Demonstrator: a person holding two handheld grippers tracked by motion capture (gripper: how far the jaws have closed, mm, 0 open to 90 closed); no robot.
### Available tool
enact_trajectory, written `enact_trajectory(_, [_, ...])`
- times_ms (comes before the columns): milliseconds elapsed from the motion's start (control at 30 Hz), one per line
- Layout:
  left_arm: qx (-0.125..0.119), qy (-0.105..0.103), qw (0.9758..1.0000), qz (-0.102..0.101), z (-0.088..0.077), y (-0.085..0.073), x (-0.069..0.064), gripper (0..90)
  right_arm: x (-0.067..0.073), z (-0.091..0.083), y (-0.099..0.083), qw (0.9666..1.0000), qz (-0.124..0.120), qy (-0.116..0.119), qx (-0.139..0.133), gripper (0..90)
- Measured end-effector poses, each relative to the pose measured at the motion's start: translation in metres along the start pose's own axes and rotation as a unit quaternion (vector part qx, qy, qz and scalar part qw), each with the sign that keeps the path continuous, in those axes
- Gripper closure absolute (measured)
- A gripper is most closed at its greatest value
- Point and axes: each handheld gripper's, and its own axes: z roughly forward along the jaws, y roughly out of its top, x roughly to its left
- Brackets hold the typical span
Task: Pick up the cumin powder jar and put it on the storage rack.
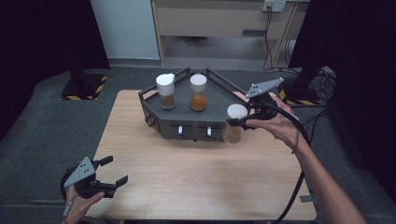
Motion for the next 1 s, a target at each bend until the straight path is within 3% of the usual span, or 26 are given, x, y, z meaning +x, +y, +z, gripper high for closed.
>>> enact_trajectory(400, [0.001, 0.0, 1.0, -0.001, 0.0, 0.0, 0.0, 1.9, -0.015, 0.005, 0.027, 0.9993, 0.017, -0.032, -0.009, 34.3])
enact_trajectory(1000, [0.002, 0.001, 1.0, 0.0, 0.0, 0.0, 0.001, 1.9, -0.045, 0.035, 0.054, 0.9947, 0.056, -0.086, -0.005, 34.2])
